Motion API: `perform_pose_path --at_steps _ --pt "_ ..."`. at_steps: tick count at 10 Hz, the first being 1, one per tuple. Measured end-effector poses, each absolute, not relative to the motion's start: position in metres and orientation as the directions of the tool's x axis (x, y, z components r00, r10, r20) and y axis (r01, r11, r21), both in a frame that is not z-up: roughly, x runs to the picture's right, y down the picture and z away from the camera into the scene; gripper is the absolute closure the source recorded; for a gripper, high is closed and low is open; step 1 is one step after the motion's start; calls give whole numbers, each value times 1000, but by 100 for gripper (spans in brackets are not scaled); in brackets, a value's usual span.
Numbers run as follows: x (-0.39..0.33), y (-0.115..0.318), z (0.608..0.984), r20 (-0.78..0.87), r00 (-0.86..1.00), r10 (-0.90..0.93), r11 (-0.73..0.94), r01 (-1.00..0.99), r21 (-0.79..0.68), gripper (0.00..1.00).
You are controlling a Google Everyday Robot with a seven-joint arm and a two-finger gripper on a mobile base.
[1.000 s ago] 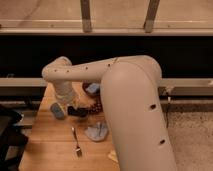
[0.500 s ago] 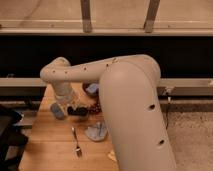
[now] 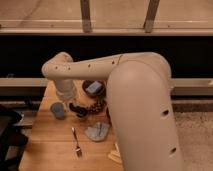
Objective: Place eraser in plastic cup
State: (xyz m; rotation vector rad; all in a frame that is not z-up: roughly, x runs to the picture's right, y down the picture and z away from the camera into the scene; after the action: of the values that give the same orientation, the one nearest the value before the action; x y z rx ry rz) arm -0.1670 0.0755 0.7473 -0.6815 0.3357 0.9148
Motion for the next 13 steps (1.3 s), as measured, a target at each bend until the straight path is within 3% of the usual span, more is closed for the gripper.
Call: perform_pose_path --at_steps 6,13 --pt "-164 40 701 -406 586 702 407 -797 -446 100" --pt "-241 14 703 -266 691 672 467 -675 -572 100"
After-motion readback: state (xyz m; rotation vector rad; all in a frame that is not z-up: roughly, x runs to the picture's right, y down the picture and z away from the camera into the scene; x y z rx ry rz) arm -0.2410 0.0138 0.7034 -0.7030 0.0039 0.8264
